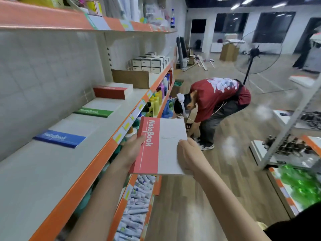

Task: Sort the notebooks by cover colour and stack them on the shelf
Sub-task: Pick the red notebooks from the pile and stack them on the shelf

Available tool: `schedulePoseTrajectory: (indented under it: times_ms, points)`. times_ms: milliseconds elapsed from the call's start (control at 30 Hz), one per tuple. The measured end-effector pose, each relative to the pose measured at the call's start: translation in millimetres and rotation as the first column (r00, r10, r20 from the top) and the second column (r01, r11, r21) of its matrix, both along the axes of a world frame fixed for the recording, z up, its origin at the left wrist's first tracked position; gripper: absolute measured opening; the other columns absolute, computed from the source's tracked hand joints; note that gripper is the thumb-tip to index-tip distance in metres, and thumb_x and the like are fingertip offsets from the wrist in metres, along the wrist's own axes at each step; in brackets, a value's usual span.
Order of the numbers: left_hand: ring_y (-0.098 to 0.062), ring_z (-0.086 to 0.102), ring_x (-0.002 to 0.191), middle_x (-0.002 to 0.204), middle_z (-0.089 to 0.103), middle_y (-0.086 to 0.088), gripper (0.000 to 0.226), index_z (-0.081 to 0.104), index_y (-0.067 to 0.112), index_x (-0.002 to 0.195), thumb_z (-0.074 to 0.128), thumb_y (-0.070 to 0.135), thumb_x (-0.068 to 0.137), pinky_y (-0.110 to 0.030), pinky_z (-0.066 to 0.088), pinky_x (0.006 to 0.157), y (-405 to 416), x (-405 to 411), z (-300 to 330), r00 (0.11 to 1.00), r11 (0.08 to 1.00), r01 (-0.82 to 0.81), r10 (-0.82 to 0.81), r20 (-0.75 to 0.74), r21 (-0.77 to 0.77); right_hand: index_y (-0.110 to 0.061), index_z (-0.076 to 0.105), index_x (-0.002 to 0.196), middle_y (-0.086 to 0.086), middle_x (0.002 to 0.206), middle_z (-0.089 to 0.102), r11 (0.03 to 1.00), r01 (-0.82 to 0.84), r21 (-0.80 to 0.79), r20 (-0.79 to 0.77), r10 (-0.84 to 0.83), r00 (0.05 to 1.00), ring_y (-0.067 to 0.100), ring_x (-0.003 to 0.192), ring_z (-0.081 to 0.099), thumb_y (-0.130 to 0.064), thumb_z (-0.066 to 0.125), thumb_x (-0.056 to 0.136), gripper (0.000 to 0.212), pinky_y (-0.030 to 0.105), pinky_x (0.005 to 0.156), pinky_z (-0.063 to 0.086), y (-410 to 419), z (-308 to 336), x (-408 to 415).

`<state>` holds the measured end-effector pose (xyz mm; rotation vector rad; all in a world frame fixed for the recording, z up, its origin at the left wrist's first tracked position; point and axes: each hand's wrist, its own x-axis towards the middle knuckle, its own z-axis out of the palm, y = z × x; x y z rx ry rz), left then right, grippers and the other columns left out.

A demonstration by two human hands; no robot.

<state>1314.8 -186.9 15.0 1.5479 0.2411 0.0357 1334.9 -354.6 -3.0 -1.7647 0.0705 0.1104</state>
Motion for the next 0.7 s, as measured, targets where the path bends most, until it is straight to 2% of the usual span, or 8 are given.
schedulePoseTrajectory:
  times_ms: [100, 200, 300, 333, 467, 533, 600, 700]
  points:
    - [-0.005, 0.064, 0.046, 0.055, 0.068, 0.009, 0.018, 0.060, 0.018, 0.088, 0.047, 0.022, 0.098, -0.016, 0.046, 0.040, 2.8, 35.9, -1.2, 0.999, 1.000, -0.027, 0.027, -0.025, 0.012, -0.011, 0.046, 0.089, 0.007, 0.091, 0.049, 1.000, -0.018, 0.013, -0.014, 0.018, 1.000, 0.020, 0.083, 0.046, -0.019, 0.038, 0.095, 0.013, 0.030, 0.070, 0.033, 0.2, -1.9, 36.8]
    - [-0.006, 0.063, 0.044, 0.053, 0.068, 0.007, 0.021, 0.061, 0.017, 0.082, 0.047, 0.020, 0.098, -0.015, 0.045, 0.039, 4.1, 73.3, -0.5, 0.998, 0.998, -0.065, 0.065, -0.020, 0.012, -0.013, 0.046, 0.086, 0.008, 0.091, 0.052, 0.998, -0.067, 0.022, 0.005, 0.067, 0.998, 0.019, 0.084, 0.049, -0.018, 0.039, 0.096, 0.013, 0.029, 0.069, 0.035, 2.2, -1.1, 79.9]
    - [-0.005, 0.062, 0.042, 0.050, 0.066, 0.006, 0.027, 0.061, 0.014, 0.077, 0.046, 0.019, 0.099, -0.013, 0.044, 0.038, 5.9, 112.6, 0.2, 0.991, 0.991, -0.128, 0.129, -0.026, 0.031, -0.018, 0.050, 0.082, -0.003, 0.086, 0.060, 0.991, -0.131, 0.025, 0.043, 0.130, 0.991, 0.010, 0.077, 0.055, -0.016, 0.039, 0.097, 0.019, 0.017, 0.060, 0.040, 6.0, 1.5, 128.6]
    - [-0.005, 0.061, 0.041, 0.049, 0.065, 0.006, 0.029, 0.062, 0.014, 0.075, 0.046, 0.019, 0.099, -0.012, 0.043, 0.037, 6.4, 125.9, 1.2, 0.988, 0.988, -0.149, 0.151, -0.032, 0.047, -0.020, 0.050, 0.082, -0.004, 0.087, 0.059, 0.988, -0.154, 0.028, 0.039, 0.153, 0.987, 0.008, 0.075, 0.055, -0.017, 0.038, 0.098, 0.020, 0.018, 0.057, 0.039, 7.7, 1.7, 145.3]
    - [-0.007, 0.063, 0.043, 0.052, 0.067, 0.005, 0.027, 0.063, 0.013, 0.080, 0.046, 0.020, 0.099, -0.014, 0.045, 0.039, 8.2, 179.5, 7.3, 0.969, 0.970, -0.243, 0.243, -0.032, 0.022, -0.021, 0.047, 0.088, 0.004, 0.103, 0.053, 0.968, -0.250, 0.022, 0.012, 0.250, 0.968, 0.019, 0.090, 0.052, -0.024, 0.038, 0.098, 0.014, 0.026, 0.062, 0.037, 14.8, 5.1, 217.4]
    - [-0.009, 0.065, 0.047, 0.057, 0.068, 0.005, 0.025, 0.064, 0.014, 0.084, 0.046, 0.023, 0.099, -0.018, 0.047, 0.044, 8.6, 205.8, 11.2, 0.951, 0.952, -0.305, 0.306, -0.041, 0.027, -0.017, 0.047, 0.093, 0.006, 0.101, 0.054, 0.956, -0.292, -0.007, -0.003, 0.292, 0.956, 0.022, 0.091, 0.052, -0.027, 0.038, 0.097, 0.014, 0.029, 0.067, 0.038, 18.6, 10.4, 251.9]
    - [-0.011, 0.065, 0.050, 0.061, 0.069, 0.004, 0.026, 0.064, 0.014, 0.084, 0.046, 0.025, 0.099, -0.020, 0.047, 0.048, 8.7, 230.5, 14.0, 0.930, 0.931, -0.363, 0.364, -0.050, 0.033, -0.016, 0.047, 0.091, 0.007, 0.097, 0.054, 0.943, -0.330, -0.030, -0.007, 0.330, 0.944, 0.024, 0.090, 0.052, -0.028, 0.038, 0.096, 0.016, 0.031, 0.071, 0.038, 21.9, 16.1, 283.5]
    - [-0.008, 0.066, 0.049, 0.060, 0.069, 0.006, 0.024, 0.063, 0.019, 0.083, 0.046, 0.025, 0.099, -0.019, 0.047, 0.044, 5.3, 261.9, 16.9, 0.902, 0.903, -0.430, 0.429, -0.040, -0.011, -0.015, 0.046, 0.085, 0.003, 0.085, 0.050, 0.914, -0.403, -0.040, 0.012, 0.404, 0.915, 0.019, 0.076, 0.049, -0.026, 0.037, 0.097, 0.018, 0.028, 0.062, 0.037, 25.5, 23.4, 324.9]
